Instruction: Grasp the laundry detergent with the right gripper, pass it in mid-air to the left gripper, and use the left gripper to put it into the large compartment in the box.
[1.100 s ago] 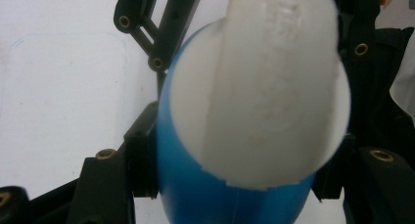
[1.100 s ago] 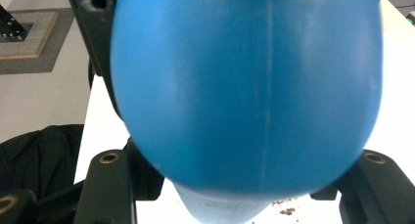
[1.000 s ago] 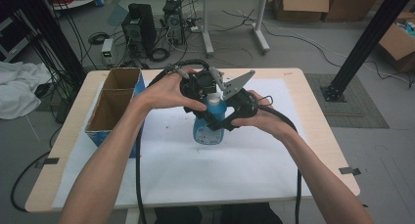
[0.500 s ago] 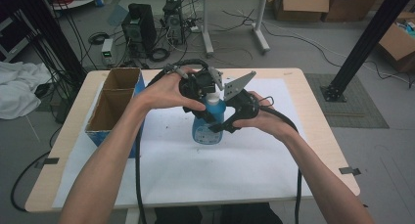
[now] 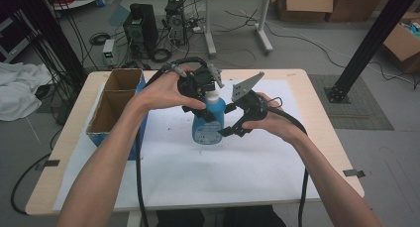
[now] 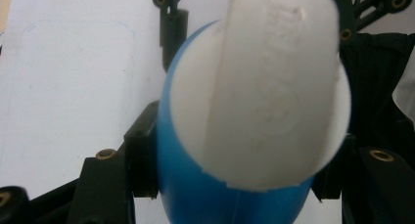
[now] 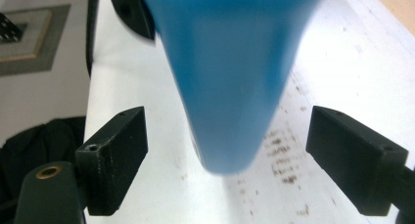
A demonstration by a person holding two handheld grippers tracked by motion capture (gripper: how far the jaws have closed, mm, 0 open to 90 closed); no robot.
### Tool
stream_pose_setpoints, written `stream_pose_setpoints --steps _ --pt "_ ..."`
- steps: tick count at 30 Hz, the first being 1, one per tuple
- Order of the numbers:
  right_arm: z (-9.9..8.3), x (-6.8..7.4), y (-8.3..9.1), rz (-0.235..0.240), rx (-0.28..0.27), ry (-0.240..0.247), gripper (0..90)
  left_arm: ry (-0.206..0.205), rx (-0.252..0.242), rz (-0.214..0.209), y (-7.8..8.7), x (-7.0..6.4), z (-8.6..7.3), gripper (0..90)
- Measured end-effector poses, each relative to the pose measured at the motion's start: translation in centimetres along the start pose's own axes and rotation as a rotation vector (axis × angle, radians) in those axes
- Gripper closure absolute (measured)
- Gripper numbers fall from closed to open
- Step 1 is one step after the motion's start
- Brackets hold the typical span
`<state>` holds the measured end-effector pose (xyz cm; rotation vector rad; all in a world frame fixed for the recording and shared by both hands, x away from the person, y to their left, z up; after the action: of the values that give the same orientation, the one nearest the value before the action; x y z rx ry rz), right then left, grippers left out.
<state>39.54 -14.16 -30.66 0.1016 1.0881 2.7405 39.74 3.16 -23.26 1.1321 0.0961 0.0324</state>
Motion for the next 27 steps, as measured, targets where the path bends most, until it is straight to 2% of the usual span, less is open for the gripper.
stream_pose_setpoints --steps 7,9,12,14,20,22,23,24,25,27 --pt "-0.4 -0.1 0.9 -0.058 0.088 0.022 15.7 0.039 0.004 0.021 1.1 0.0 -0.4 37.6" --pt "-0.5 -0.2 1.3 -0.063 0.113 0.010 16.1 0.060 0.001 0.028 1.5 0.0 -0.6 37.6" --pt "-0.8 -0.4 2.0 -0.104 0.157 -0.010 16.2 0.098 0.000 0.043 2.3 0.1 -1.0 37.7" --pt "-1.0 -0.6 2.7 -0.148 0.197 -0.023 16.0 0.122 0.001 0.054 2.8 0.2 -1.2 37.6" --pt "-1.8 -1.5 4.4 -0.261 0.306 -0.078 15.6 0.220 0.009 0.093 4.7 0.4 -1.9 37.7" --pt "-2.4 -2.0 4.7 -0.278 0.334 -0.103 15.7 0.251 0.011 0.117 5.3 0.5 -2.2 37.7" --pt "-2.4 -2.0 4.7 -0.278 0.334 -0.103 15.7 0.251 0.011 0.117 5.3 0.5 -2.2 37.7" --pt "-3.1 -2.5 4.9 -0.290 0.355 -0.132 15.9 0.269 0.014 0.127 5.6 0.6 -2.3 37.7" --pt "-3.4 -2.7 4.9 -0.298 0.368 -0.144 16.0 0.318 0.017 0.149 6.2 0.9 -2.7 37.7" --pt "-3.9 -3.0 5.1 -0.320 0.391 -0.159 16.2 0.358 0.020 0.170 6.8 1.0 -3.0 37.7"
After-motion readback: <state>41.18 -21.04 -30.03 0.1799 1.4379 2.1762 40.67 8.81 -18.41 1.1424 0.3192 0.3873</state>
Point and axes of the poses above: each handheld gripper's, and its own axes: y roughly backward along the jaws, z roughly out of its top, x roughly to its left, the point moved 1 cm from there along -y, roughly forward along the jaws, and after that the axes turned 5 degrees about -z, right-handed, at the moved point
